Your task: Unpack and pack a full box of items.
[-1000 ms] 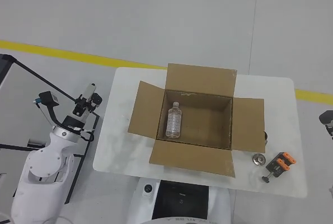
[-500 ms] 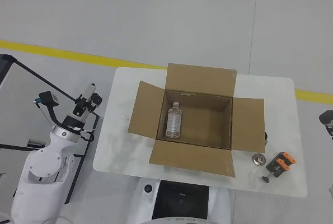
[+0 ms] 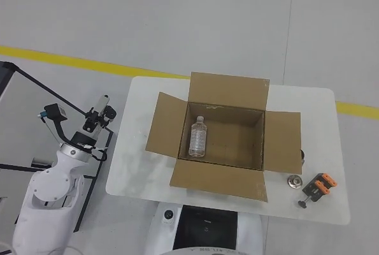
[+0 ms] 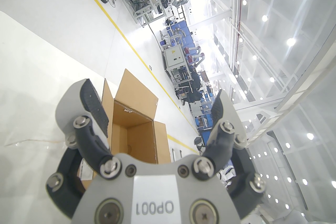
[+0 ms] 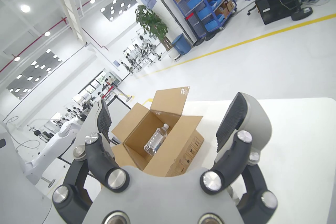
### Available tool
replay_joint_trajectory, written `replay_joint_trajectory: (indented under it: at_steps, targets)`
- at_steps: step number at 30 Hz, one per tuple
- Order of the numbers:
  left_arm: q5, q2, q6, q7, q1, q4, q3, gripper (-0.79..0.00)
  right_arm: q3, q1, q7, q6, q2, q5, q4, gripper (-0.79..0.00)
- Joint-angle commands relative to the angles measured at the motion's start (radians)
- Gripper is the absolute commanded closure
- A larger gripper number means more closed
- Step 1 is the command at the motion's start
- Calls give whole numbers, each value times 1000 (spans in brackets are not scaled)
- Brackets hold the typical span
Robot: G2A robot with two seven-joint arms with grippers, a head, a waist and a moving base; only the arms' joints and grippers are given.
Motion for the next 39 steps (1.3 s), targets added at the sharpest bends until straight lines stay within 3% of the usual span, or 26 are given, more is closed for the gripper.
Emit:
replay_joint_trajectory:
  at_steps: [1, 3, 11, 14, 18, 22, 26, 30, 36, 39]
  targets:
    - [0, 0, 0, 0, 0, 0, 0, -785, 6, -36, -19, 0, 11, 30, 37, -785]
    - [0, 0, 0, 0, 0, 0, 0, -785, 9, -76, -19, 0, 16, 72, 41, -785]
    - [0, 0, 0, 0, 0, 0, 0, -785, 9, -76, -19, 0, 16, 72, 41, -785]
    - [0, 0, 0, 0, 0, 0, 0, -785, 31, -88, -27, 0, 19, -99, -39, -785]
    - [0, 0, 0, 0, 0, 0, 0, -785, 13, -214, -35, 0, -8, -267, -180, -785]
    - [0, 0, 0, 0, 0, 0, 0, -785, 22, -343, -202, 0, -51, -580, -295, -785]
    - [0, 0, 0, 0, 0, 0, 0, -785, 28, -418, -508, 0, -85, -870, -291, -779]
    - [0, 0, 0, 0, 0, 0, 0, -785, 62, -422, -818, 0, -97, -1070, -236, -785]
    - [0, 0, 0, 0, 0, 0, 0, -785, 60, -423, -839, 0, -98, -1076, -233, -785]
    - [0, 0, 0, 0, 0, 0, 0, -785, 58, -381, -891, 31, -102, -1156, -254, -785]
